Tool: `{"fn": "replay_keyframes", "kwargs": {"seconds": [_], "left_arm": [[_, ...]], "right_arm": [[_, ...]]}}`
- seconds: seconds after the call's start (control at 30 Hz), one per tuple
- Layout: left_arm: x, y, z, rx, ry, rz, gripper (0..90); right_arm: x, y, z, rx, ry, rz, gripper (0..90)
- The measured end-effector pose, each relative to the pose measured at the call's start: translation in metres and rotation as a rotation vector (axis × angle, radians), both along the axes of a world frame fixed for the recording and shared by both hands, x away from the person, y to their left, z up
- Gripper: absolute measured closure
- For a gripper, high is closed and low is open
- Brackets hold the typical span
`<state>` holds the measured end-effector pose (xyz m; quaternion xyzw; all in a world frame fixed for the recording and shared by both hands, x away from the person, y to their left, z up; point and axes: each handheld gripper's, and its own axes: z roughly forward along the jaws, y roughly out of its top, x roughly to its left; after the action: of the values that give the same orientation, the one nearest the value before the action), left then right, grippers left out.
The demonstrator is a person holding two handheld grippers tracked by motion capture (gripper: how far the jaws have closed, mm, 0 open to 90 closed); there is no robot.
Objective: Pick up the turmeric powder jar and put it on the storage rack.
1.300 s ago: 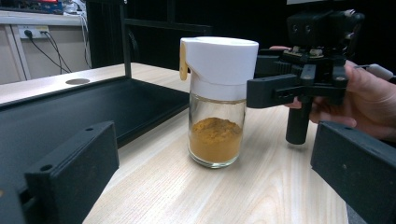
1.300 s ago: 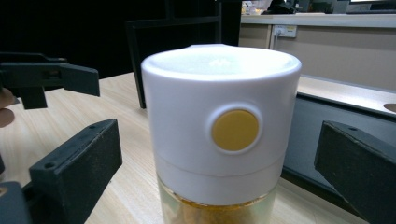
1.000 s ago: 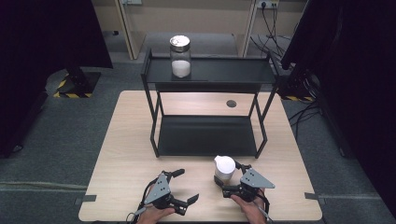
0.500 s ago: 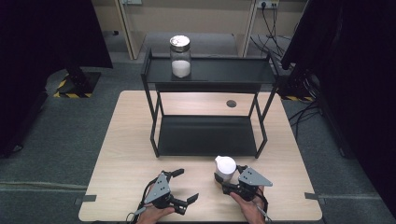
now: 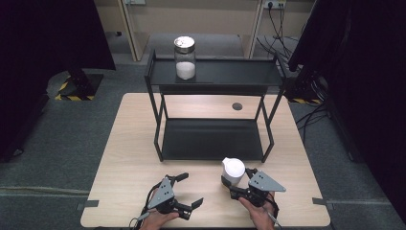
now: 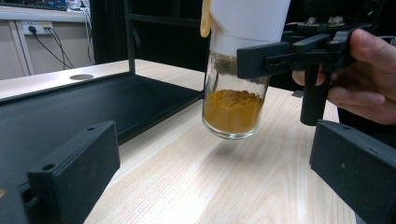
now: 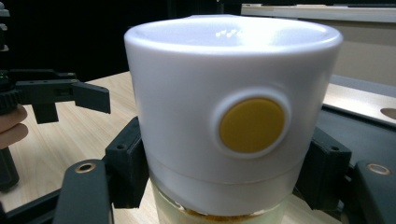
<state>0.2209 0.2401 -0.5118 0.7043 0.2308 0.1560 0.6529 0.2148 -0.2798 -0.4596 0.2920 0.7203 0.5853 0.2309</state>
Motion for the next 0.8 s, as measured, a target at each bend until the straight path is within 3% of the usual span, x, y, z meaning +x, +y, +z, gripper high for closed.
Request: {"fn": "replay_keyframes", "kwargs": {"seconds": [0.27, 0.8], "left_arm": [[0.0, 0.0, 0.0, -0.003, -0.001, 0.008, 1.0], [0.0, 0.001, -0.001, -0.006, 0.001, 0.01, 1.1]], "right_arm": [[0.003, 0.001, 0.017, -0.013, -0.013, 0.019, 31.0], [0.015, -0.001, 0.051, 0.007, -0.027, 0.051, 31.0]]}}
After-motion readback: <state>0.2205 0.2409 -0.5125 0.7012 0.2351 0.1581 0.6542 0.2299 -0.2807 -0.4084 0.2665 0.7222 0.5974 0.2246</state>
